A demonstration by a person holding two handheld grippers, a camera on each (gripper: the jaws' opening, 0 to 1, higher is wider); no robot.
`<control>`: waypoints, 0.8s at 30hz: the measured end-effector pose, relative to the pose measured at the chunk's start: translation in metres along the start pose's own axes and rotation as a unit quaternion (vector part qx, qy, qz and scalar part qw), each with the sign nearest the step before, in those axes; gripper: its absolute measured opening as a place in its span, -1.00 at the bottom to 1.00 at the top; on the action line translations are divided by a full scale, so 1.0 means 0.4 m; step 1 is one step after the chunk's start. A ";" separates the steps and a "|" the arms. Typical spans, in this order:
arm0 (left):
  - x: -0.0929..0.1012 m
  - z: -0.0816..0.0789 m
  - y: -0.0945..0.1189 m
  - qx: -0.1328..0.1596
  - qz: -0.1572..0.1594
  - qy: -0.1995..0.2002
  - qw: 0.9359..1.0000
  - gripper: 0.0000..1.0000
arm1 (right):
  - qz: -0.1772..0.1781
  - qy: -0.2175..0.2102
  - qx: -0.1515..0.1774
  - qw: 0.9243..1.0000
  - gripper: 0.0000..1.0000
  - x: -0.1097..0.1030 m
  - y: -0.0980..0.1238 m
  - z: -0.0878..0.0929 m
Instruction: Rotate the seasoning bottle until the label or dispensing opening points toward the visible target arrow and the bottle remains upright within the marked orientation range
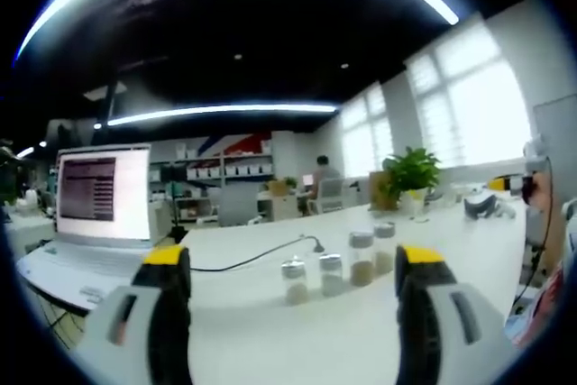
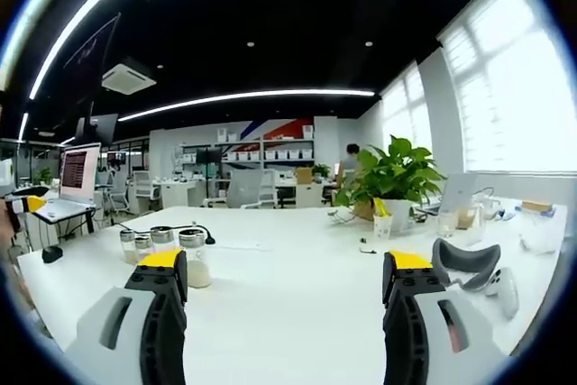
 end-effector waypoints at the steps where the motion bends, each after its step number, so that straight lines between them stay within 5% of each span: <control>1: -0.002 0.001 -0.001 -0.002 -0.001 -0.001 1.000 1.00 | 0.002 -0.006 0.007 1.000 0.86 0.001 -0.009 -0.003; 9: 0.010 -0.004 0.002 0.001 0.005 0.002 1.000 0.99 | -0.043 -0.004 0.011 0.999 0.86 -0.016 -0.093 -0.003; 18: 0.005 0.003 0.000 -0.006 -0.010 0.000 1.000 1.00 | -0.150 0.044 0.007 0.988 0.88 -0.078 -0.214 -0.007; 24: 0.003 0.000 0.002 -0.003 -0.009 0.001 1.000 0.99 | -0.203 0.004 0.044 0.978 0.88 -0.108 -0.302 -0.011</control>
Point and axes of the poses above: the point that each gripper's makers call its tool centre point, and the gripper's own axes: y roughly backward along the fingers, x roughly to its right, z roughly out of its underside, the point moved 7 cm from there along y, roughly backward along the fingers, and after that the axes turned 9 degrees about y, right-handed, at the moved point
